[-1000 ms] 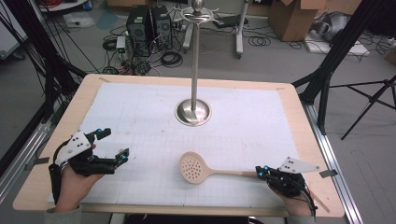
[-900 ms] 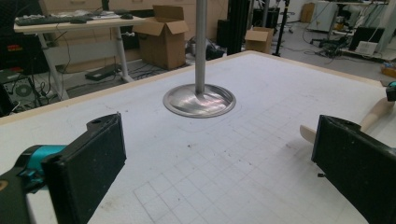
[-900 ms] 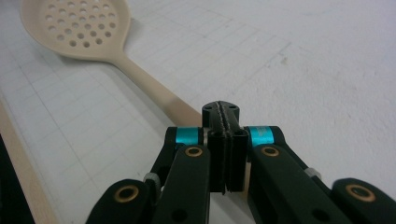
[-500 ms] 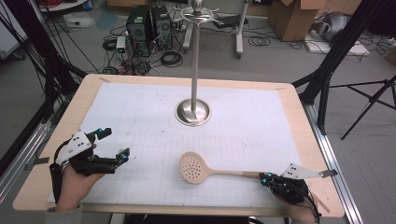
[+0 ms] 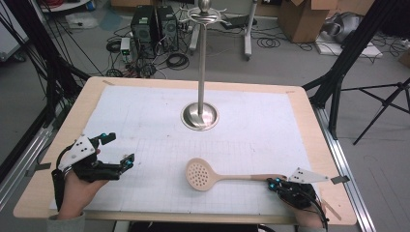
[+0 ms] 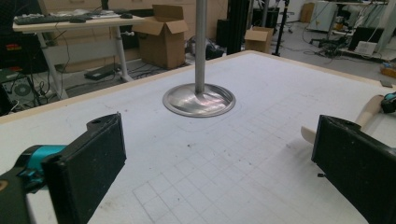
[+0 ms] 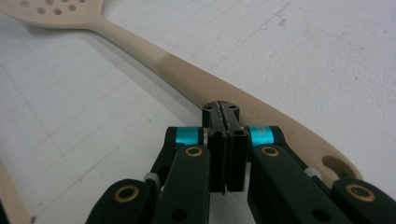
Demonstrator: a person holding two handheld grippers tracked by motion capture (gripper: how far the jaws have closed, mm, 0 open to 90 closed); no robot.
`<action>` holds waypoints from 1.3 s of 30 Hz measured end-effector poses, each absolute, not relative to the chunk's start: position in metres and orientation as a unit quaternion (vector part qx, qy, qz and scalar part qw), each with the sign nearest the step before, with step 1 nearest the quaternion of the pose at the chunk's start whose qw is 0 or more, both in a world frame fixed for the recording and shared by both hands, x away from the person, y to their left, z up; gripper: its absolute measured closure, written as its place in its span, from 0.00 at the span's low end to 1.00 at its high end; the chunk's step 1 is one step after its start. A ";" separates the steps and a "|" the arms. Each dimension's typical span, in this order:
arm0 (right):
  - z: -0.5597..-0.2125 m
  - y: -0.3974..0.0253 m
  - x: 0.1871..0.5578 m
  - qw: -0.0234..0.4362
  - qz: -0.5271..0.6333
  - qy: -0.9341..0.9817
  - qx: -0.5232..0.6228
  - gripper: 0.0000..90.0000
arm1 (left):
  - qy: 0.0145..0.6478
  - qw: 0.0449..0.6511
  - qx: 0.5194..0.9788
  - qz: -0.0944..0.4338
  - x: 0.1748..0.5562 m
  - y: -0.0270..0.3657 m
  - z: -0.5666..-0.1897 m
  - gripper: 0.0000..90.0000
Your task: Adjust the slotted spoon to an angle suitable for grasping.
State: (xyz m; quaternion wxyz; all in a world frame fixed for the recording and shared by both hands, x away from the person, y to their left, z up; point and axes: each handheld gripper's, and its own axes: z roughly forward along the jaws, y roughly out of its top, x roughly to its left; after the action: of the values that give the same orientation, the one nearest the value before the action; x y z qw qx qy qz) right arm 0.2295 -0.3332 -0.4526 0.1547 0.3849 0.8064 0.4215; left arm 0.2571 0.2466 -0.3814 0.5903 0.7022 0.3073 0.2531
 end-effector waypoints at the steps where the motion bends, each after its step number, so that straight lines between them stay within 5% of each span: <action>1: -0.452 -0.333 0.232 0.150 0.420 0.806 0.390 1.00 | 0.307 0.590 0.702 0.254 0.257 0.247 -0.381 0.04; 39: -0.447 -0.301 0.316 0.155 0.394 0.813 0.399 1.00 | 0.314 0.588 0.699 0.259 0.251 0.254 -0.382 0.04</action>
State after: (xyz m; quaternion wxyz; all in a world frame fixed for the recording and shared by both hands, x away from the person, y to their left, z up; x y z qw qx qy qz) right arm 0.3159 -0.3014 -0.4473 0.1553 0.3993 0.8129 0.3945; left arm 0.2513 0.2535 -0.3818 0.5885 0.6986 0.3144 0.2586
